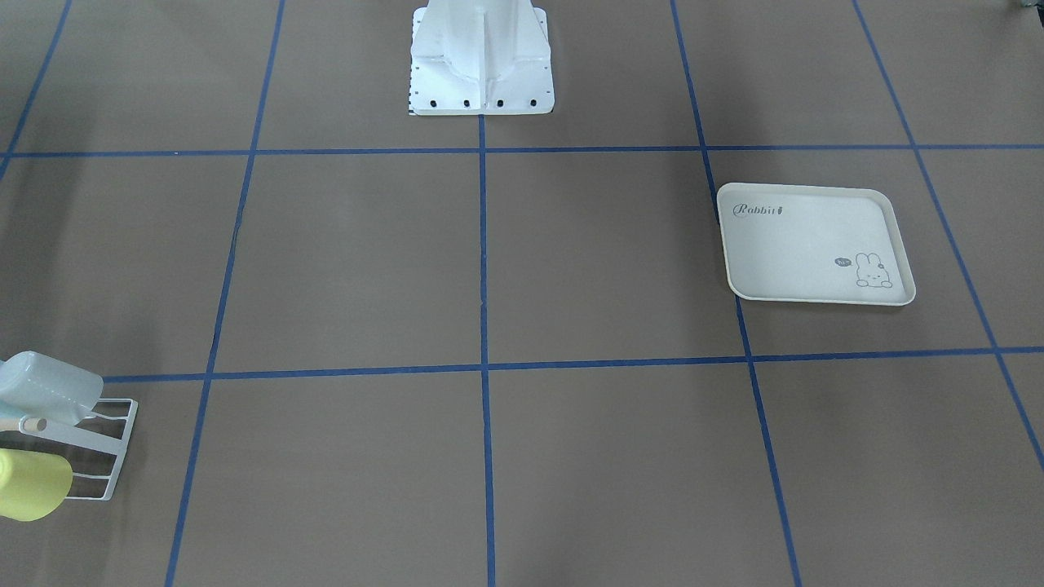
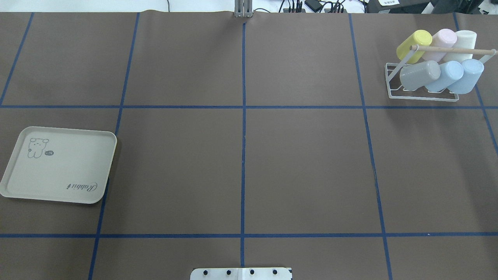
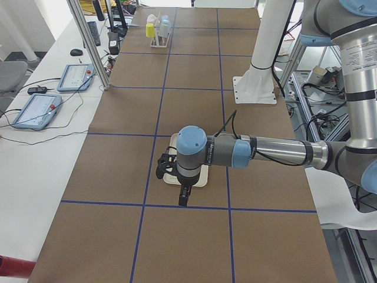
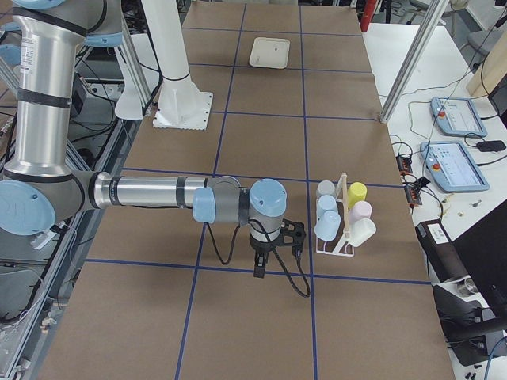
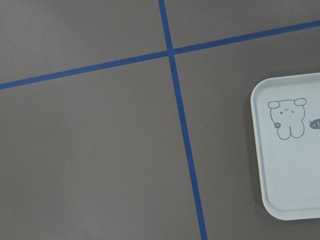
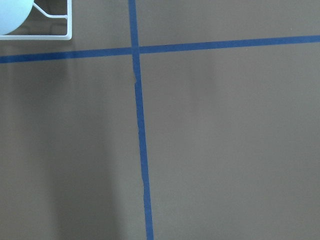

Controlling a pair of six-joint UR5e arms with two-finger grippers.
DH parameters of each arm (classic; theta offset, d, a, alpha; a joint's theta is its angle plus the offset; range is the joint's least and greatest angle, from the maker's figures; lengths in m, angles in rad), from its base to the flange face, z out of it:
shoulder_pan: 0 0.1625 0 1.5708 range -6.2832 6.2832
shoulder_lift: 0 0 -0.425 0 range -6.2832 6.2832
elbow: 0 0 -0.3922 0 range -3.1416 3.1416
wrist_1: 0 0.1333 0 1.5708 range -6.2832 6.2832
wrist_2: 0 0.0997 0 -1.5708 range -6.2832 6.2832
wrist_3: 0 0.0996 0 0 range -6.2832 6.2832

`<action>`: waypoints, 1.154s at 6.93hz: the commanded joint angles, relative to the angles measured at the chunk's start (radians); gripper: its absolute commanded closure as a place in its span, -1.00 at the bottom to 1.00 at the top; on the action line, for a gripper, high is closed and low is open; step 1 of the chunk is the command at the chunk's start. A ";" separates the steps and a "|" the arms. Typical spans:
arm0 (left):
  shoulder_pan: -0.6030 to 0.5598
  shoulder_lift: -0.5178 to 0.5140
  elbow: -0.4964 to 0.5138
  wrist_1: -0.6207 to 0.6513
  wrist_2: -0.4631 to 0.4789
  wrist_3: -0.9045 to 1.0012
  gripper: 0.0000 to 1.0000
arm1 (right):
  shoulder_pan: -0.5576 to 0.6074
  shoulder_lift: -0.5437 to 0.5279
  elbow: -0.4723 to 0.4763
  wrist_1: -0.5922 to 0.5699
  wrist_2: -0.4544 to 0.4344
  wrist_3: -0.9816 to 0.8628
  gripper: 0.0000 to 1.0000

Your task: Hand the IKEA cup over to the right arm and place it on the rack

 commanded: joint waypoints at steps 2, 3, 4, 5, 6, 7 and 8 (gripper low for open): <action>0.000 0.007 0.013 0.001 0.002 0.000 -1.00 | 0.000 0.000 0.009 0.003 0.000 0.001 -0.99; 0.000 0.007 0.016 0.001 0.002 0.000 -1.00 | 0.000 0.000 0.014 0.003 0.000 0.001 -0.99; 0.000 0.005 0.018 0.001 0.002 0.000 -1.00 | 0.000 0.000 0.015 0.001 0.000 0.001 -1.00; 0.000 0.004 0.018 0.001 0.002 0.000 -1.00 | 0.000 0.000 0.015 0.000 0.000 0.001 -1.00; 0.000 0.002 0.016 0.001 0.002 0.000 -1.00 | 0.000 0.000 0.015 0.001 0.000 0.001 -0.99; 0.000 0.001 0.018 0.001 0.000 0.000 -1.00 | 0.000 0.000 0.015 0.001 0.002 0.001 -1.00; 0.000 -0.001 0.016 0.001 0.000 0.000 -1.00 | 0.000 0.000 0.017 0.001 0.002 0.001 -1.00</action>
